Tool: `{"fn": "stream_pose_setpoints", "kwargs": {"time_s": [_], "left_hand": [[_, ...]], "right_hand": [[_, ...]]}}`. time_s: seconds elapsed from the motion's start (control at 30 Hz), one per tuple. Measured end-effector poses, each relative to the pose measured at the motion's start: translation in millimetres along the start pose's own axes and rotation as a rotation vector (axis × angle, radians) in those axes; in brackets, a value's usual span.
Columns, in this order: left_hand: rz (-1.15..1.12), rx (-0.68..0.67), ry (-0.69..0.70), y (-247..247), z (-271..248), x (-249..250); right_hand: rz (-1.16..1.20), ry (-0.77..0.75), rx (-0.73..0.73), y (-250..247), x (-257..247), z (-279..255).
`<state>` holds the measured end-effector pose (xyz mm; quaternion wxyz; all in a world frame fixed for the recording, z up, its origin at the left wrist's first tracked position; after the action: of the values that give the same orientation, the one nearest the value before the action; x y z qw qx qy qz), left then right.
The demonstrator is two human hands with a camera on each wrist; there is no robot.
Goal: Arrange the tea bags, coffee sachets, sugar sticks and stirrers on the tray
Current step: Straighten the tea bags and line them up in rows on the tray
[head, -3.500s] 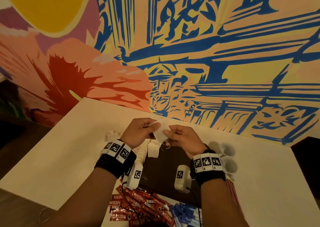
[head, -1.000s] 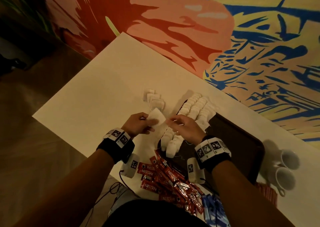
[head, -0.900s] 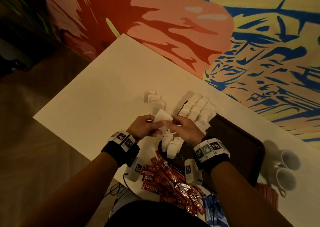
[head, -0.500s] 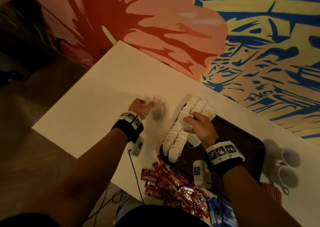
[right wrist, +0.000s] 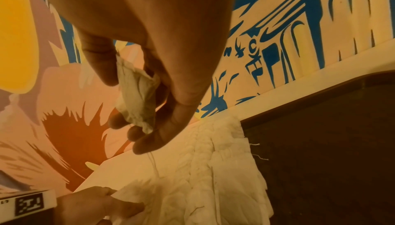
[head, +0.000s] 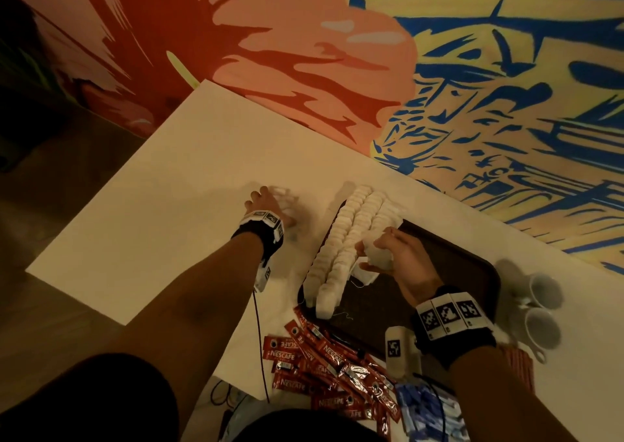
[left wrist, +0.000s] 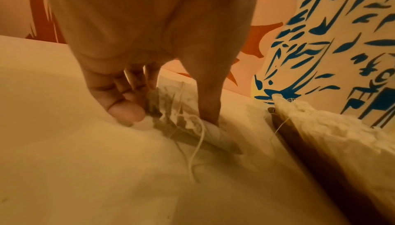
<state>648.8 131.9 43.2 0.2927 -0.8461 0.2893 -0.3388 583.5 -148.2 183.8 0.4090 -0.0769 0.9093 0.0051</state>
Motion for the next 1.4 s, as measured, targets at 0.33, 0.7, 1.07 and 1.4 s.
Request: {"fn": "stream_pose_setpoints", "kwargs": {"time_s": [0.33, 0.7, 1.07, 1.4], "left_hand": [[-0.148, -0.023, 0.106, -5.2, -41.9, -8.2], [-0.343, 0.075, 0.391, -19.1, -178.4, 1.6], [-0.48, -0.134, 0.72, -1.7, -329.5, 78.5], [-0.41, -0.113, 0.85, 28.6, -381.7, 142.5]], "right_hand": [[0.005, -0.02, -0.023, -4.9, 4.5, -24.9], [0.135, -0.032, -0.111, -14.1, 24.3, -72.2], [0.126, -0.013, -0.18, -35.0, 40.7, -125.4], [0.391, -0.065, -0.378, -61.8, 35.2, -182.4]]}}
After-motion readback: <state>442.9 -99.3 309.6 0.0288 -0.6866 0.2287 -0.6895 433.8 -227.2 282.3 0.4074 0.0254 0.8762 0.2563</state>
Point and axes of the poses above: each hand's wrist, its own z-axis towards the middle knuckle, its own y-axis out of the palm, x = y × z, the point moved 6 cm from there along z, towards the middle knuckle, and after that the axes turned 5 degrees about y, right-handed, at the moved point
